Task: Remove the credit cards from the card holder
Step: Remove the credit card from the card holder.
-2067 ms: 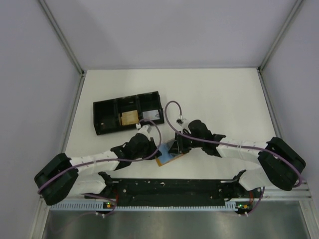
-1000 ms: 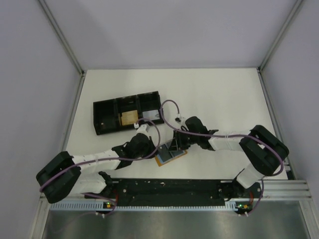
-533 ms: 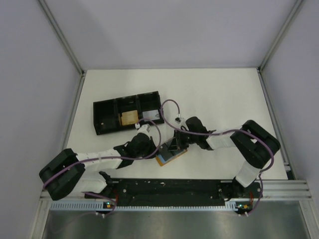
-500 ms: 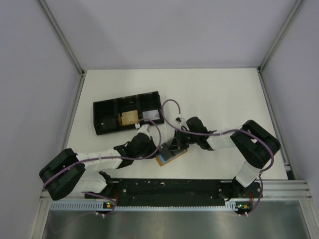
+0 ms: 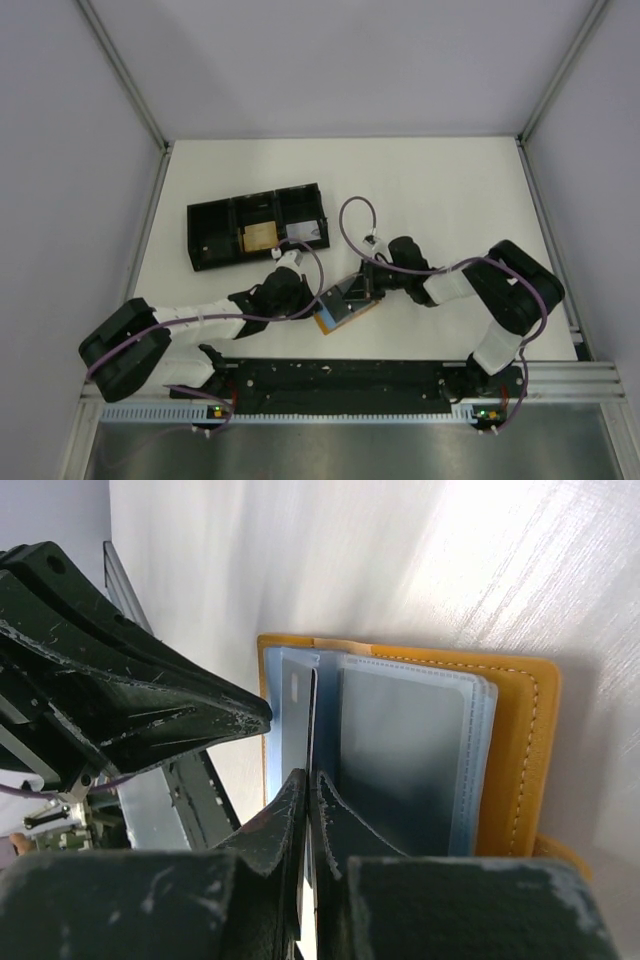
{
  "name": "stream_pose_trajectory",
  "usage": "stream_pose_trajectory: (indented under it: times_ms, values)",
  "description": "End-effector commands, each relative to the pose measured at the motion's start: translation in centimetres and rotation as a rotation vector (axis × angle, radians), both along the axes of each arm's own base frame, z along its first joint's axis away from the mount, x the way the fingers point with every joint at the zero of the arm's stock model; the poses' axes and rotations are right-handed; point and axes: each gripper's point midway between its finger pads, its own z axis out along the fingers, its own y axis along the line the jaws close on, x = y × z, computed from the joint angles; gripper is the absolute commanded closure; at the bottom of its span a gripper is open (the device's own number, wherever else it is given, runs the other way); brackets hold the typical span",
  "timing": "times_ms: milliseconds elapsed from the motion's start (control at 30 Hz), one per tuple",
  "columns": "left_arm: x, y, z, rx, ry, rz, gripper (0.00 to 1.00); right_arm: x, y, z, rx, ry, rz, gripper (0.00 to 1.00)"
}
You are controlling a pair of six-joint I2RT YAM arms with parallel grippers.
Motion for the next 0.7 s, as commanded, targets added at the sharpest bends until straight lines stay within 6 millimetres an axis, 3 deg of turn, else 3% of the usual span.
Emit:
stream_pose_trajectory:
  times_ms: [0, 300, 467, 667]
  values:
    - [0.2, 0.1, 0.6, -0.029, -0.01, 0.024, 1.0, 0.6, 0.3, 0.6, 0.048, -0.033, 0.006, 1.0]
    - [3.3, -0.1, 5.0, -0.229, -0.118, 0.171, 0.83, 0.4, 0.4, 0.3, 0.058, -0.025, 0.016, 1.0]
    - [4.9, 0.0, 4.7, -0.259, -0.092, 0.192, 0.82, 0.4, 0.4, 0.4, 0.062, -0.028, 0.018, 1.0]
    - [5.0, -1.1, 3.7, -0.251, -0.052, 0.148, 0.82, 0.3, 0.4, 0.3, 0.062, -0.028, 0.018, 1.0]
